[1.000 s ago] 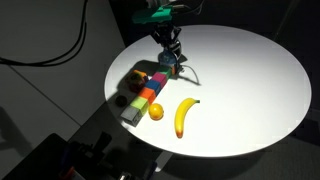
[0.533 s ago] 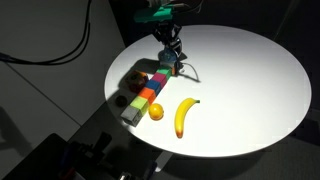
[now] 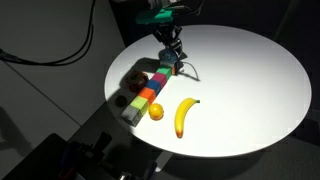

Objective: Lift the blue and white dice and put it on top of the dice to the far right

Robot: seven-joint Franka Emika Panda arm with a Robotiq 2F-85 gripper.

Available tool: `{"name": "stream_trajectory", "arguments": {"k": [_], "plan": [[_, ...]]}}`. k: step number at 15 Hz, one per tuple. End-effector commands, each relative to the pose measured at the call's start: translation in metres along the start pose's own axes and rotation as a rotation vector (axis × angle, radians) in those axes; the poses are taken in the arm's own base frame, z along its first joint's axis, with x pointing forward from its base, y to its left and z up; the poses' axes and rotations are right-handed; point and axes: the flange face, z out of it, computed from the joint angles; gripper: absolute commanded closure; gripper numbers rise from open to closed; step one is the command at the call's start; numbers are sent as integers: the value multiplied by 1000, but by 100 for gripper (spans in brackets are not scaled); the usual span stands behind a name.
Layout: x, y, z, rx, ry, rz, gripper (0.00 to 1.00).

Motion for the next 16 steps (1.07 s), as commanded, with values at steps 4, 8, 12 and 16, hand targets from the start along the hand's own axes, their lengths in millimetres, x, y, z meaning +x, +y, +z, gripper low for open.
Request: {"name": "stream_trajectory", "arguments": {"k": [4,8,12,16], "plan": [[7,-1,0,2,-3,25,59],[6,0,-3,1,-4,24,28],[5,1,-4,3,-6,22,1],[3,1,-7,7,-7,21,0]]}}
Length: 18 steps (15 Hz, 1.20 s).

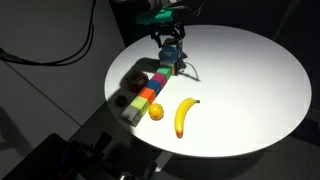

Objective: Lift the blue and white dice and put it on top of the dice to the far right

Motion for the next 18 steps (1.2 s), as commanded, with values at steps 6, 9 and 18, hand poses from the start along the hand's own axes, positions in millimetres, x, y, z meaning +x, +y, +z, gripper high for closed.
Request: {"name": "stream_trajectory", "arguments": {"k": [6,9,18], "plan": [[0,2,-14,4,-9,17,0],[-2,3,-19,-3,-5,22,0],[-11,5,-42,-2,-24,26,0]]}}
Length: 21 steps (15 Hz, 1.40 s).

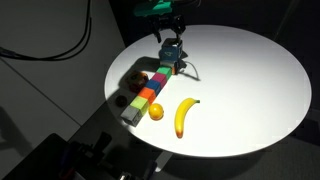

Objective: Lift the blue and white dice and put it on top of the dice to the far right

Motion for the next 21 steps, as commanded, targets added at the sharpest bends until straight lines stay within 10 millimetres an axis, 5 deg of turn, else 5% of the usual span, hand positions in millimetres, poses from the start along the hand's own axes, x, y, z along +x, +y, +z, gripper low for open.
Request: {"name": "stream_trajectory", "arguments": {"k": [1,21], "plan": [[-11,1,-19,2,-33,14,0],[-94,5,-87,22,-192,-42,0]]}}
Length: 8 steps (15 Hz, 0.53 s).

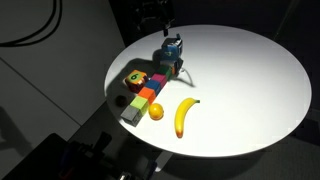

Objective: Lift the blue and white dice and put it on top of the dice to the far right

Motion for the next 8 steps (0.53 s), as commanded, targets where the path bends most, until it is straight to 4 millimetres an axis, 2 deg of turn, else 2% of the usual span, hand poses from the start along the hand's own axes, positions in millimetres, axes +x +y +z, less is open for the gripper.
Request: {"name": "stream_trajectory", "arguments": {"k": [1,8], "plan": [[-33,2,-17,17,-22,-32,0],[-70,7,-46,20,-27,-50,0]]}}
